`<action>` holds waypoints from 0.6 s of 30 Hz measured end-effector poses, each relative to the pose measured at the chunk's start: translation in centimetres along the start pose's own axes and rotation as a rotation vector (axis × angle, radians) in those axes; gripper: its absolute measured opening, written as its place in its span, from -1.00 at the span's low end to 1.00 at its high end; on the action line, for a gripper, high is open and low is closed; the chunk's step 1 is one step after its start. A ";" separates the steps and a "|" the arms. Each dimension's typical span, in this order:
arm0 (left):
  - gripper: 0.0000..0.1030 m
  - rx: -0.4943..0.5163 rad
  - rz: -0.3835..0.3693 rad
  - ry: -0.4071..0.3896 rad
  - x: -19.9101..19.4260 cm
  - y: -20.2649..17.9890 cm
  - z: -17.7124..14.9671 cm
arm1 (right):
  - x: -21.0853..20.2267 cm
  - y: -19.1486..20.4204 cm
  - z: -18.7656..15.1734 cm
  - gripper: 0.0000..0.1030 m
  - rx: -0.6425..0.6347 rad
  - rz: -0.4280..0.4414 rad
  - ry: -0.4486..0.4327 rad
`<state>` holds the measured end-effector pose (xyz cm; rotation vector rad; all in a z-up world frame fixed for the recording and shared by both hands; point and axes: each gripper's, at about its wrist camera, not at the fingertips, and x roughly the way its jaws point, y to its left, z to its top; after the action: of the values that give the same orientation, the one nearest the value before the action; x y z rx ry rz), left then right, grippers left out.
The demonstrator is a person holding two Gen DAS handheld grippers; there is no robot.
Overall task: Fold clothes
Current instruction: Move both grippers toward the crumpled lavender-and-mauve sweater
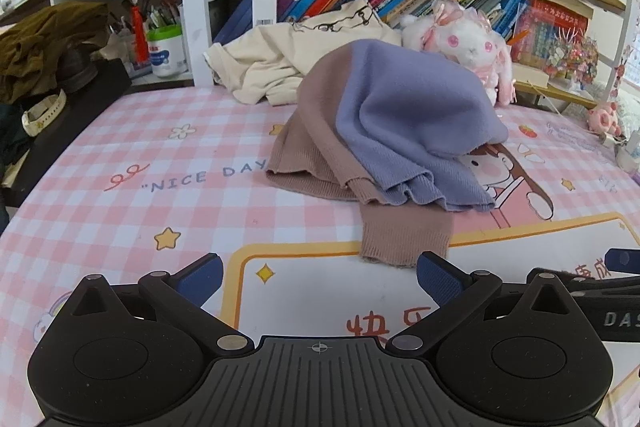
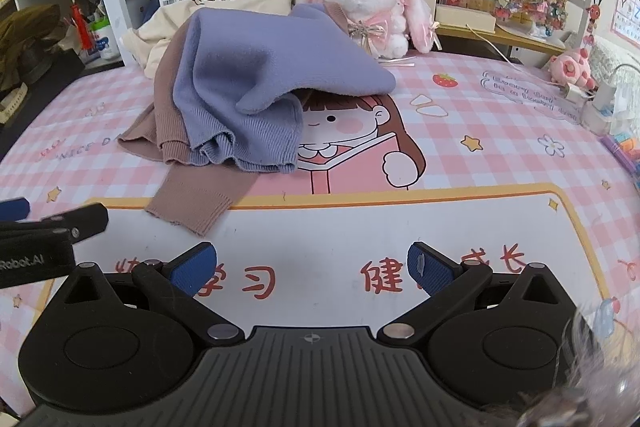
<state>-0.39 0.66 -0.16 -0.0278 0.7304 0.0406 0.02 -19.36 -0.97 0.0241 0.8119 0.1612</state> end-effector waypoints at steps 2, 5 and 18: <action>1.00 0.003 0.005 0.008 0.1 0.0 0.0 | -0.1 0.0 0.0 1.00 0.005 0.012 -0.005; 1.00 -0.005 -0.006 0.009 0.0 0.2 0.0 | -0.2 0.2 0.1 1.00 -0.005 0.038 -0.006; 1.00 -0.016 -0.068 -0.042 -0.7 -0.1 0.2 | -0.8 0.4 0.1 1.00 -0.033 0.102 -0.011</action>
<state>-0.79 0.57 0.48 -0.0670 0.6868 -0.0182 -0.50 -19.11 -0.29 0.0357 0.7973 0.2702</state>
